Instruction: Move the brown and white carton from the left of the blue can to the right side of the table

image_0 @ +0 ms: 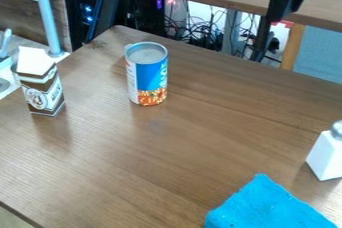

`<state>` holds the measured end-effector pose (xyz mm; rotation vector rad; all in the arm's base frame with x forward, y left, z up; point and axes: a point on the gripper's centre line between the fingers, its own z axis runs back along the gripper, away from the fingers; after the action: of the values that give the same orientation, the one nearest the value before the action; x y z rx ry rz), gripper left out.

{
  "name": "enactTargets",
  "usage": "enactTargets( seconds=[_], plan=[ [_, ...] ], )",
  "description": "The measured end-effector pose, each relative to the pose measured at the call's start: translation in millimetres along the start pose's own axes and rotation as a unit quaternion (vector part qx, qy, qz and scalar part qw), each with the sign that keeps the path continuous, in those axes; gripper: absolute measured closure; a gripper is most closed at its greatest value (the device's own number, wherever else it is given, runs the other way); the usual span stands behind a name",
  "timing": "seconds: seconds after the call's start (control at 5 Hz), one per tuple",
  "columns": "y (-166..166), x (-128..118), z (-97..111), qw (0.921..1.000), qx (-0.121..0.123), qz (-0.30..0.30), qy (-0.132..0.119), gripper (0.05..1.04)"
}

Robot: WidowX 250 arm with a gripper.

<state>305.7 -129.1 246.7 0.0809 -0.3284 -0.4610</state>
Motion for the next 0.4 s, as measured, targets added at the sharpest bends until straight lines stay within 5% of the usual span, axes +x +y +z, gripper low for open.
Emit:
enactTargets(
  seconds=[0.2, 0.4],
  plan=[
    [-2, -3, -12, 0.9998, -0.001, -0.002, 0.019, 0.082],
    [32, -24, -34, 0.9967, 0.013, 0.058, 0.056, 0.082]
  ],
)
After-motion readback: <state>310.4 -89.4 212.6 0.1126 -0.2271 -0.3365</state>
